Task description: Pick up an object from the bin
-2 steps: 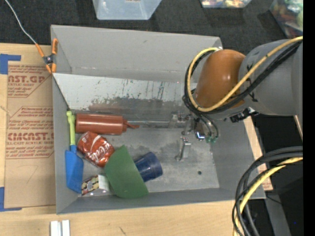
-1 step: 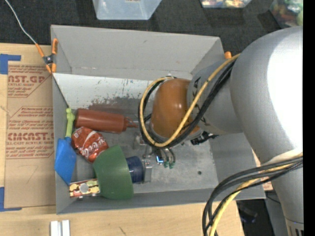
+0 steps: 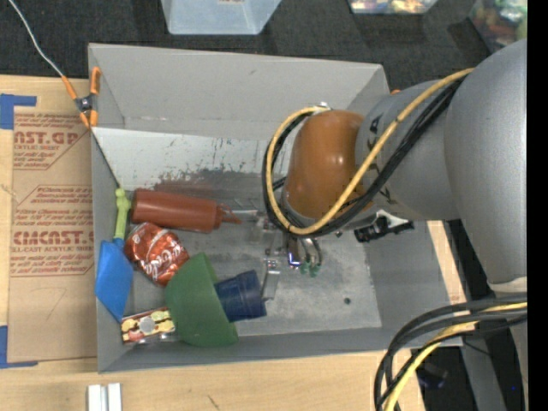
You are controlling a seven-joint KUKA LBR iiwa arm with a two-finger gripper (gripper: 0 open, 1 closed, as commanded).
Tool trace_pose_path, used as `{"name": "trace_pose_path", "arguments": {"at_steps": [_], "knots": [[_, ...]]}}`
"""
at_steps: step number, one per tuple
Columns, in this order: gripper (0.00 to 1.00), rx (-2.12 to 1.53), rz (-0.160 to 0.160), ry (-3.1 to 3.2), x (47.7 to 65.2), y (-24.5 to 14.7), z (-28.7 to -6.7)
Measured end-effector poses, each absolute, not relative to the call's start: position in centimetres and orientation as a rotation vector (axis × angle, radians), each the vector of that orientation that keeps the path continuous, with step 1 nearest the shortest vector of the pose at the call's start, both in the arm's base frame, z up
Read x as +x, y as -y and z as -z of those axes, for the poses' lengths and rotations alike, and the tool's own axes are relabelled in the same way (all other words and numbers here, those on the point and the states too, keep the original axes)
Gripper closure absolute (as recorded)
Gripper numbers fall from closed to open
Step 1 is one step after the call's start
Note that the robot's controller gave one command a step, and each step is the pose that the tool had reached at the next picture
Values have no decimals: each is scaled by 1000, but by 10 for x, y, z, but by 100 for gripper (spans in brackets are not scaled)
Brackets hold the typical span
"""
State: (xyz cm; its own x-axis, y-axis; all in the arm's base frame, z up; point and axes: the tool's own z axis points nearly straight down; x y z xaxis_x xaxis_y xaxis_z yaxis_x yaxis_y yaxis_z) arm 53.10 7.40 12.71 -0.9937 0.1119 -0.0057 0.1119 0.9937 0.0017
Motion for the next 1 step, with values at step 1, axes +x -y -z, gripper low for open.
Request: {"name": "trace_pose_path", "arguments": {"at_steps": [1], "knots": [[0, -265, -3, -3145, 484, -59, -100]]}}
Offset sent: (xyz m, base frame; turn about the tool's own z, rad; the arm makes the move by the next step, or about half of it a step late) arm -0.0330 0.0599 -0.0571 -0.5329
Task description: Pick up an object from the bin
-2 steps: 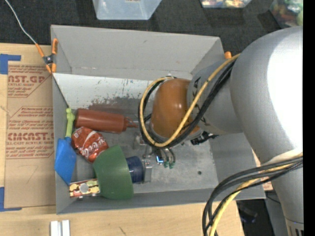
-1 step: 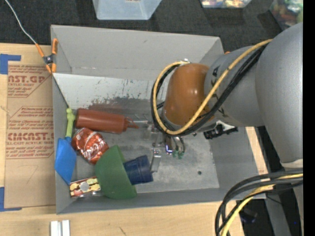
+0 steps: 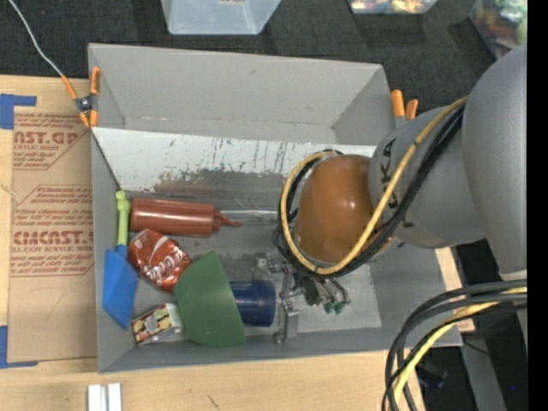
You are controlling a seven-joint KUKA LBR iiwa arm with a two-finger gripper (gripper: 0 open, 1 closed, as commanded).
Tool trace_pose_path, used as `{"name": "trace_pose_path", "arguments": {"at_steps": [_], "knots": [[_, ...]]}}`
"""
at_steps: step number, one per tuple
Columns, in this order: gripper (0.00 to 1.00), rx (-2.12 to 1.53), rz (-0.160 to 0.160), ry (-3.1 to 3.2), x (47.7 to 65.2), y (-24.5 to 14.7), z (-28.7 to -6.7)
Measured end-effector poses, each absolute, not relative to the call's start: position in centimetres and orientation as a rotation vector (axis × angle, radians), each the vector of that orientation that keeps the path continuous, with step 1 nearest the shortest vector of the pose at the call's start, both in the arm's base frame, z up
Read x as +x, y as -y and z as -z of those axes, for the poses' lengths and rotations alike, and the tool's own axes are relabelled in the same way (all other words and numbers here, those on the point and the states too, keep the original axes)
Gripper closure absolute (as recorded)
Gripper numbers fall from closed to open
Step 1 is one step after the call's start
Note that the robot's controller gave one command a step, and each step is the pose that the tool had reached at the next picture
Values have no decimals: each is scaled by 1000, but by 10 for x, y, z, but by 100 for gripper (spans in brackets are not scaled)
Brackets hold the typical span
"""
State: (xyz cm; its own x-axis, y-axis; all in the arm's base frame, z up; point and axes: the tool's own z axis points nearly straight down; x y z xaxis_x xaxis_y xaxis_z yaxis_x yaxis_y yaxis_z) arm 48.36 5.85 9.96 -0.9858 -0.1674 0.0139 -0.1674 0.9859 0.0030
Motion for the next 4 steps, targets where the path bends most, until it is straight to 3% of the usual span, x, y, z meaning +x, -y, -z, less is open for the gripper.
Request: {"name": "trace_pose_path", "arguments": {"at_steps": [1, 2, 4], "knots": [[0, 658, -26, 3078, 501, -126, -71], [100, 396, 4, 3103, 487, -87, -70], [100, 396, 4, 3102, 487, -87, -71]]}}
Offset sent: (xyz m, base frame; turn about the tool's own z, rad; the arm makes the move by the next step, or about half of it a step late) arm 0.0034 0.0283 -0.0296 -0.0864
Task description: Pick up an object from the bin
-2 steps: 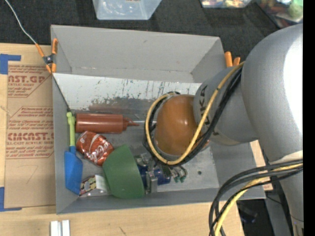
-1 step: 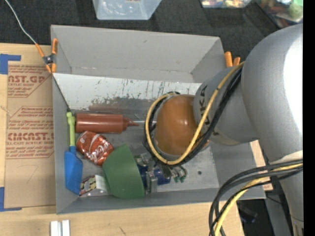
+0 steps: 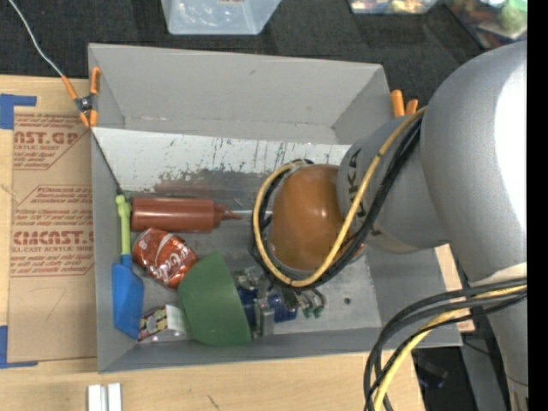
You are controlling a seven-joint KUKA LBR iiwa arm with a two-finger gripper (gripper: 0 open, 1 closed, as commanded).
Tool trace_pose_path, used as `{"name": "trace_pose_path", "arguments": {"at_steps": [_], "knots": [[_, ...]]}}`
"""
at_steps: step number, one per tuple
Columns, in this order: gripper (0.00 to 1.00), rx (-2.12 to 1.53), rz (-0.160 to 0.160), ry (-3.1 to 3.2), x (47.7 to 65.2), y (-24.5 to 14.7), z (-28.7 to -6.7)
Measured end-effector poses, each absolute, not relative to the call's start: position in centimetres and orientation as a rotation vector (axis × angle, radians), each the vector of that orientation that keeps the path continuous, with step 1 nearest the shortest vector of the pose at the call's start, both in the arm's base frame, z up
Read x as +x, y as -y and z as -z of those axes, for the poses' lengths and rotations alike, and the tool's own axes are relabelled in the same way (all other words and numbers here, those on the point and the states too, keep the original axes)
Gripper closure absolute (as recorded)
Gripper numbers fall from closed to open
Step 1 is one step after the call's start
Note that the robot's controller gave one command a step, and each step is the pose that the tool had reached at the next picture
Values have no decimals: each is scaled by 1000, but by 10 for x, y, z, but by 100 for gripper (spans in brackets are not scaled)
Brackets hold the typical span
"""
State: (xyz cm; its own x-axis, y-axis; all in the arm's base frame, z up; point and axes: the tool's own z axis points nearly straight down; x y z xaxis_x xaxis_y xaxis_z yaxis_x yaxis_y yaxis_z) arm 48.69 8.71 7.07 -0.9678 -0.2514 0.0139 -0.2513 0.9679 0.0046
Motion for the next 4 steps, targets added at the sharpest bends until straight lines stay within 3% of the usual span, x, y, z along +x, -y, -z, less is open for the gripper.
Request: {"name": "trace_pose_path", "arguments": {"at_steps": [1, 4], "knots": [[100, 395, 4, 3094, 485, -87, -82], [100, 396, 4, 3101, 487, -87, -146]]}}
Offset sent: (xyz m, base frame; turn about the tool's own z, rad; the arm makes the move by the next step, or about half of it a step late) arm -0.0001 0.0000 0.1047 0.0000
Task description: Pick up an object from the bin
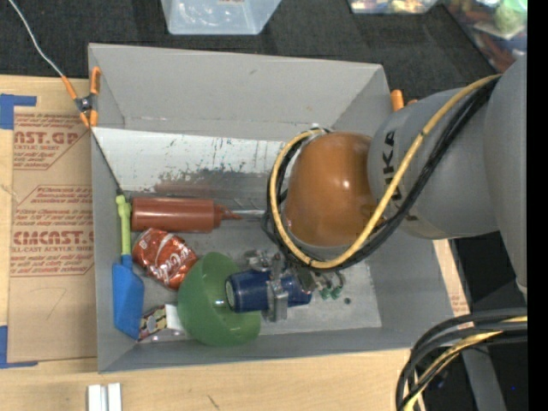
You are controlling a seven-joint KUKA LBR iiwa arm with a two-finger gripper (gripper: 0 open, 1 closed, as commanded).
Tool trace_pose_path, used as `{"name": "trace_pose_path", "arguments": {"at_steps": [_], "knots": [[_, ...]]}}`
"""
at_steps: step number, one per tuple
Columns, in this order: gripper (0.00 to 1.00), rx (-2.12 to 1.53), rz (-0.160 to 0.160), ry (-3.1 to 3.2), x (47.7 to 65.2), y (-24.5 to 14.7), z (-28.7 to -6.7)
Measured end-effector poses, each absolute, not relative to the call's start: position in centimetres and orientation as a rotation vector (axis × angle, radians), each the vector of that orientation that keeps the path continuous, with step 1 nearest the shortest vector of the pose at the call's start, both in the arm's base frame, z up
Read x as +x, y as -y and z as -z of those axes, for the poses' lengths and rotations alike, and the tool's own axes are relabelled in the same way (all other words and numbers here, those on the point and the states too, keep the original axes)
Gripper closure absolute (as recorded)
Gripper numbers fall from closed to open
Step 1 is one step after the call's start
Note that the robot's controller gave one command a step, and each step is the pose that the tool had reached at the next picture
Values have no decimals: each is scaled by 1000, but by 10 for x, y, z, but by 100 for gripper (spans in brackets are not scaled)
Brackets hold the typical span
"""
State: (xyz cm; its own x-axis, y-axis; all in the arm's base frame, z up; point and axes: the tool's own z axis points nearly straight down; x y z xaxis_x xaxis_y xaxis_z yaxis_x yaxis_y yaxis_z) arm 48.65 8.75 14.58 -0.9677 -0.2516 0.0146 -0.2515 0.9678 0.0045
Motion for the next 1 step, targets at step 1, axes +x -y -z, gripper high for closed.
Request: {"name": "trace_pose_path", "arguments": {"at_steps": [1], "knots": [[100, 397, 4, 3099, 486, -88, -159]]}}
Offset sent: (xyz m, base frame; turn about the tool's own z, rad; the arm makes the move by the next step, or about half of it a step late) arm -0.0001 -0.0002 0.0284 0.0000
